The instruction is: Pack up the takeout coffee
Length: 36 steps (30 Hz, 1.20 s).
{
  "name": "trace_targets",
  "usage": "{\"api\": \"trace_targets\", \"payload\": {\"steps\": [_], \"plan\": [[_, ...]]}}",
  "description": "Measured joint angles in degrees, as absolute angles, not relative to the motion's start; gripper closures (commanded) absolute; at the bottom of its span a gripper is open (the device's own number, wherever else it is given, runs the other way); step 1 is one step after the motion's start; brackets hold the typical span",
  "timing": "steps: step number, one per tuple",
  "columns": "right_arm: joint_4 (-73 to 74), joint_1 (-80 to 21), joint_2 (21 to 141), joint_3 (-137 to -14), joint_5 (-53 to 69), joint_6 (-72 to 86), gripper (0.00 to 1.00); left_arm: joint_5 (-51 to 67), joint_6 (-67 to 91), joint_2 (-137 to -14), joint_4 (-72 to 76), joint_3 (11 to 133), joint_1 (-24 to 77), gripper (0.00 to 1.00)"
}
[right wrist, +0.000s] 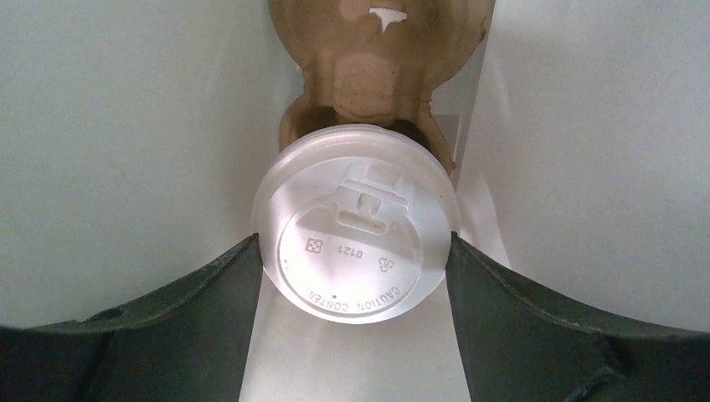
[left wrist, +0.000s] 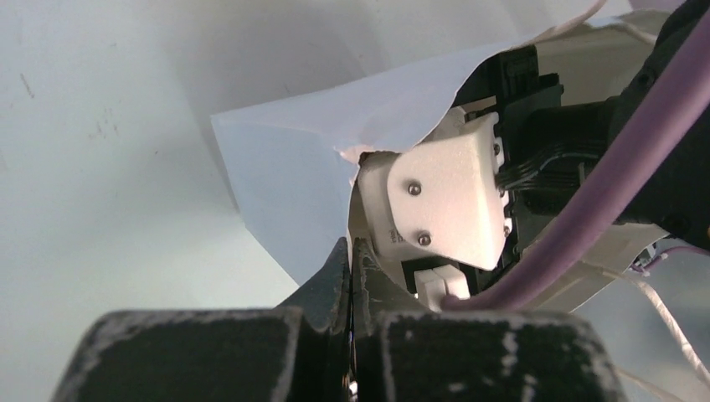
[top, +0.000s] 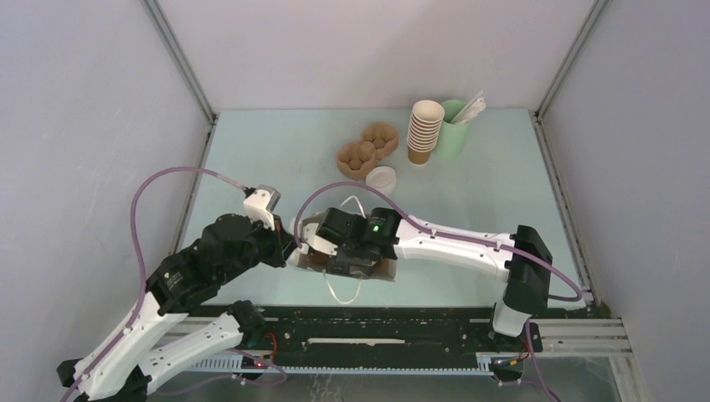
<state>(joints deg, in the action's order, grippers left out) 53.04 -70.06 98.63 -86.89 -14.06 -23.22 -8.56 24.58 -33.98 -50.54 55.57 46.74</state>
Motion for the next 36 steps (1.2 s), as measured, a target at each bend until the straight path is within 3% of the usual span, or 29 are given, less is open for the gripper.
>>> {"api": "trace_targets", "payload": {"steps": [5,9,18,26,36], "plan": [[53.49,-67.46,100.16,-88.86,-8.58,-24.62,0.35,-11.29,27.62,-37.17,-54.35,58.30,46.74,0.95],[54.24,-65.95,102.26,-91.29,-5.17,-25.65,0.35,-14.02,29.19,-39.11,-56.14,60.27,46.74,0.85],[53.30,-63.24,103.98,-92.44,-0.71,-26.81,0.34,-18.02,31.03,-38.89,-57.69,65.28,46.74,0.49],[52.10,-61.41,104.42,-92.44,2.22,-27.18,0.32,-21.63,31.03,-36.16,-58.94,66.57,46.74,0.27],[50.46,-60.31,106.69,-93.30,4.01,-27.40,0.30,-26.37,31.03,-30.94,-59.55,67.33,46.74,0.23]]}}
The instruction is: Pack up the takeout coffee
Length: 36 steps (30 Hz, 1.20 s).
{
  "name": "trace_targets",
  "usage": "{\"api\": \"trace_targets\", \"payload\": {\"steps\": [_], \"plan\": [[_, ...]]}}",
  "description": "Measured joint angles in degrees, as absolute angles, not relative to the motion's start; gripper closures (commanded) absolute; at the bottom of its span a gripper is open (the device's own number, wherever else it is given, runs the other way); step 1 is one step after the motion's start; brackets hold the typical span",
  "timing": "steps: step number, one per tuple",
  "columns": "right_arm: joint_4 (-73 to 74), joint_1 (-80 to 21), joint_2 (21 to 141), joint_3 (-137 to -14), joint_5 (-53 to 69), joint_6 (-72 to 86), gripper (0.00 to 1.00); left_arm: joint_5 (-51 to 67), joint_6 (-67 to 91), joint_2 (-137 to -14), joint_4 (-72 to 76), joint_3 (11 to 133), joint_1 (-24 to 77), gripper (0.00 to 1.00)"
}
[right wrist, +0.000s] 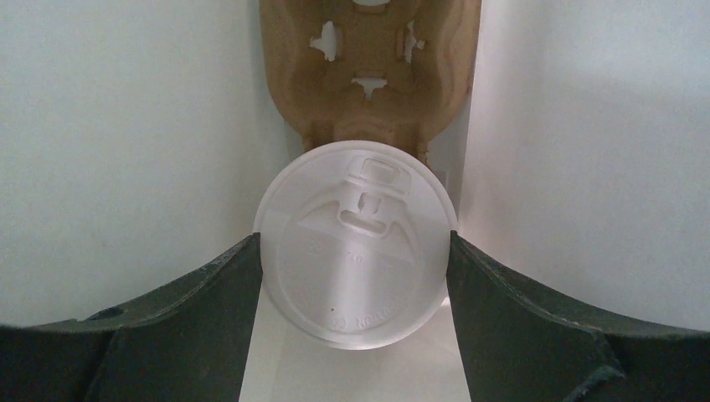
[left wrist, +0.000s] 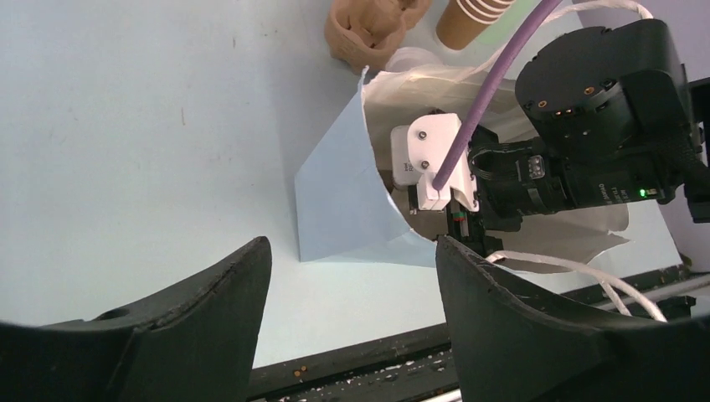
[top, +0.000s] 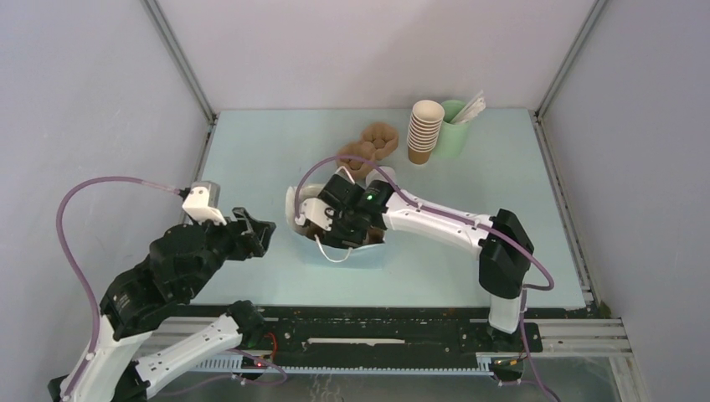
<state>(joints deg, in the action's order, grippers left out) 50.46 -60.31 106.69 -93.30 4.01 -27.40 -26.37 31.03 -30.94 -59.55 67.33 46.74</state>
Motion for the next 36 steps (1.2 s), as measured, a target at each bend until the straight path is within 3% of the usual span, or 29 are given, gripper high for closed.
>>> {"api": "trace_targets", "payload": {"steps": [20,28,29,36], "plan": [[46.02,-58.89,112.38,-93.56,8.95,-28.05,0.26,-28.77,31.03,-25.52,-62.02,67.22,46.74,0.21],[52.18,-58.92,112.29,-96.49,9.65,-23.57,0.12,-28.34,31.05,-25.32,-62.06,67.18,46.74,0.21],[53.34,-58.96,112.29,-96.84,9.69,-22.61,0.02,-28.21,31.05,-25.32,-61.98,67.13,46.74,0.21],[59.27,-59.00,111.42,-98.24,9.26,-18.83,0.00,-26.37,31.09,-25.93,-60.84,65.56,46.74,0.21]]}}
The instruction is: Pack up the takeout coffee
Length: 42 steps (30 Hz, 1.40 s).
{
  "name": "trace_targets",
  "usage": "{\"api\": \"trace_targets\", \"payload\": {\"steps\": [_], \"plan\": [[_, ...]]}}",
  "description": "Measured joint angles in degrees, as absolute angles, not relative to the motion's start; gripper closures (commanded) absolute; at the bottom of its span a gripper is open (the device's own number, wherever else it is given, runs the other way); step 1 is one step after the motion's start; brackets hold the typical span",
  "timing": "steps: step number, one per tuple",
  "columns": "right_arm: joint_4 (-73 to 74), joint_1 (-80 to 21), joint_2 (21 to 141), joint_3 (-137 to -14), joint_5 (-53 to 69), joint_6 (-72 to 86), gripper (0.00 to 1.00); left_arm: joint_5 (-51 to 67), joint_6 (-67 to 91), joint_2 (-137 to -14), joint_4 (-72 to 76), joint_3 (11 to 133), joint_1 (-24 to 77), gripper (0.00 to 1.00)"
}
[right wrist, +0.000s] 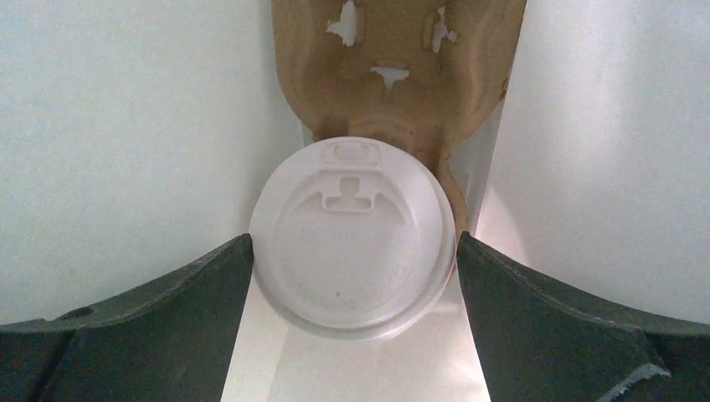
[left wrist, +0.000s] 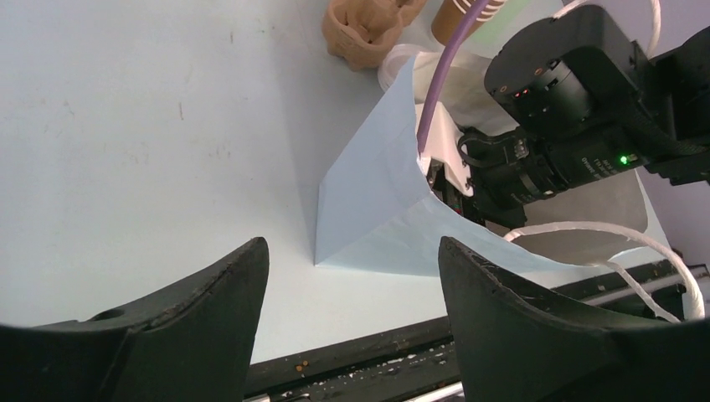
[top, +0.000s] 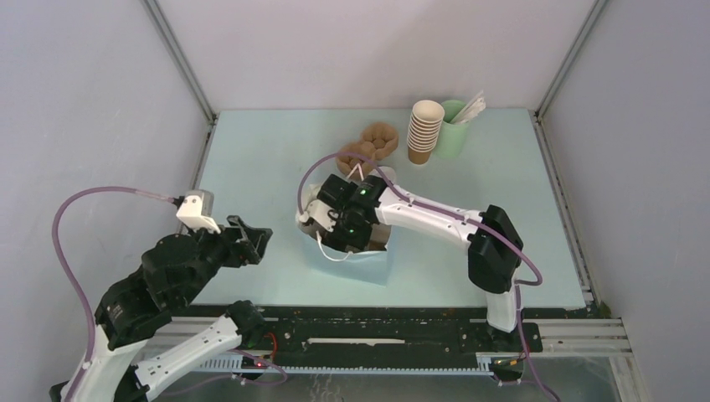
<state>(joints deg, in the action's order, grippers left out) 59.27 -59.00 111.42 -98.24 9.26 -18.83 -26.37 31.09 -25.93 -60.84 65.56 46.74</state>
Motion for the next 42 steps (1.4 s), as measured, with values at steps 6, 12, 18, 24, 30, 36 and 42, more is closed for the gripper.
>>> {"api": "trace_targets", "payload": {"steps": [6,12,18,24,30,36,42], "plan": [[60.80,-59.00,108.33,-98.24,7.90,-15.99,0.00,-24.05,31.14,-28.51,-58.30,64.99,46.74,0.21],[61.06,-59.00,104.84,-98.61,6.90,-12.67,0.00,-22.68,31.16,-30.48,-56.27,64.45,46.74,0.24],[60.93,-59.02,101.67,-98.78,6.46,-10.20,0.04,-22.11,31.35,-31.99,-54.26,64.45,46.74,0.29],[60.07,-59.24,100.90,-98.96,5.78,-7.99,0.08,-21.76,31.51,-34.26,-52.69,64.45,46.74,0.34],[58.46,-59.33,99.26,-99.22,3.20,-4.19,0.09,-21.78,31.51,-36.77,-51.40,64.45,46.74,0.34],[57.91,-59.40,97.43,-101.60,-2.24,-0.23,0.09,-21.80,31.48,-38.28,-50.57,64.45,46.74,0.32],[58.46,-59.79,95.66,-105.84,-5.89,2.79,0.09,-21.82,31.48,-39.59,-48.75,64.47,46.74,0.33]]}}
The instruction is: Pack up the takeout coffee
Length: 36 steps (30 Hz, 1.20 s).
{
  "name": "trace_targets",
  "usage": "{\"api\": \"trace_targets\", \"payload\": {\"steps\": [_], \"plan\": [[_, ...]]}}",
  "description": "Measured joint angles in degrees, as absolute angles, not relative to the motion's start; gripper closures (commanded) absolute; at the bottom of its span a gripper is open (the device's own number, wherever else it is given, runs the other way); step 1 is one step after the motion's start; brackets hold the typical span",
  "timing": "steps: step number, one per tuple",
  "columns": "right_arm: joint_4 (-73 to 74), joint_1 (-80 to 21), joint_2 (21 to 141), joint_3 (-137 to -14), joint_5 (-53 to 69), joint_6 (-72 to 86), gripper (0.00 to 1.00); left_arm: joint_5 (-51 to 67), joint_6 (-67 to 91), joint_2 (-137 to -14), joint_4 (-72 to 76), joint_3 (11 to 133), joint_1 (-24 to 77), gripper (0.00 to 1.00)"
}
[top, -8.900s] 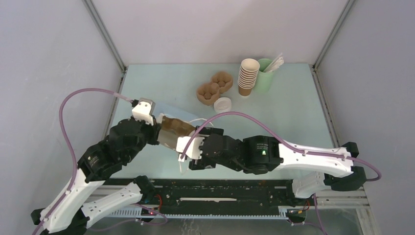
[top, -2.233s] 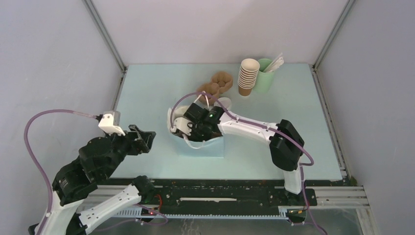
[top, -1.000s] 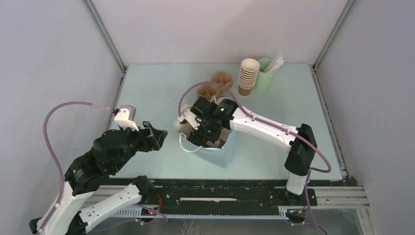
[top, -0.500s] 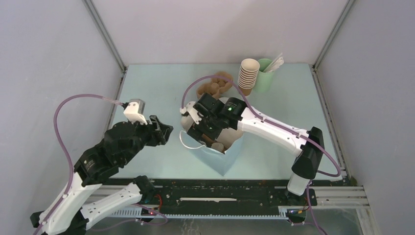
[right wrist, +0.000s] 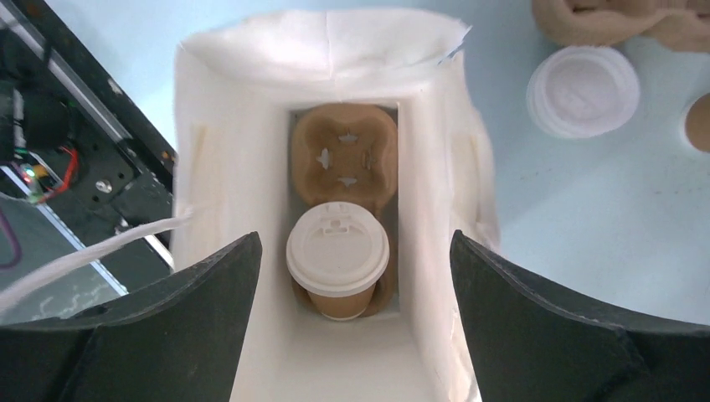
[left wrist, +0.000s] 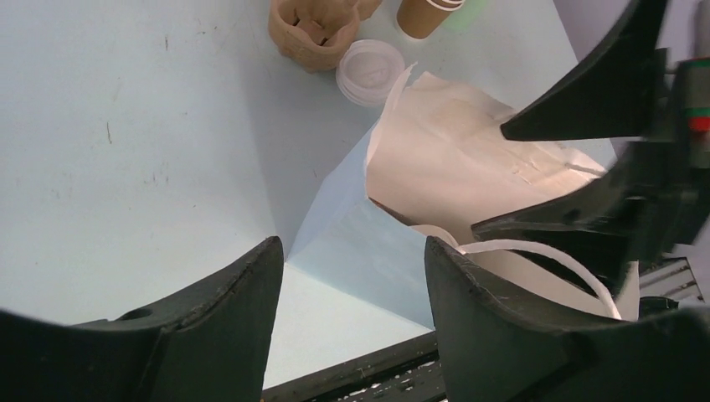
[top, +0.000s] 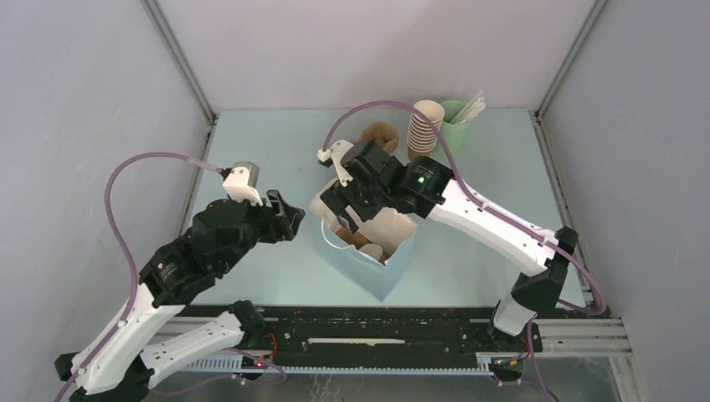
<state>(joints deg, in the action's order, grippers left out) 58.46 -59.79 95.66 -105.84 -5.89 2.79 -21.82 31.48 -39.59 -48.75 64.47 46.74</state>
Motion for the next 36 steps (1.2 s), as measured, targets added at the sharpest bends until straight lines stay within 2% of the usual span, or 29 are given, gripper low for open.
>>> {"api": "trace_targets", "payload": {"steps": [14,19,24,29,33,36], "plan": [[59.27,-61.65,88.71,-117.47,-6.94,8.27,0.08,-21.54,28.69,-48.58,-46.09,66.28,45.52,0.31],[58.11,-61.56,82.15,-116.75,-6.81,9.61,0.02,-19.22,27.99,-51.72,-45.47,67.92,42.89,0.31],[60.05,-58.46,75.88,-112.62,-6.70,10.50,0.00,-15.88,26.85,-56.12,-45.41,71.96,41.69,0.38],[64.18,-57.14,76.55,-110.30,-6.61,11.44,0.01,-13.54,25.32,-60.64,-45.01,73.65,41.69,0.48],[67.00,-57.25,80.47,-109.47,-6.98,11.51,0.05,-13.06,24.29,-63.51,-45.19,73.65,41.65,0.59],[67.57,-56.97,83.02,-108.36,-7.49,11.11,0.14,-13.06,23.33,-64.88,-45.28,73.65,41.65,0.67]]}}
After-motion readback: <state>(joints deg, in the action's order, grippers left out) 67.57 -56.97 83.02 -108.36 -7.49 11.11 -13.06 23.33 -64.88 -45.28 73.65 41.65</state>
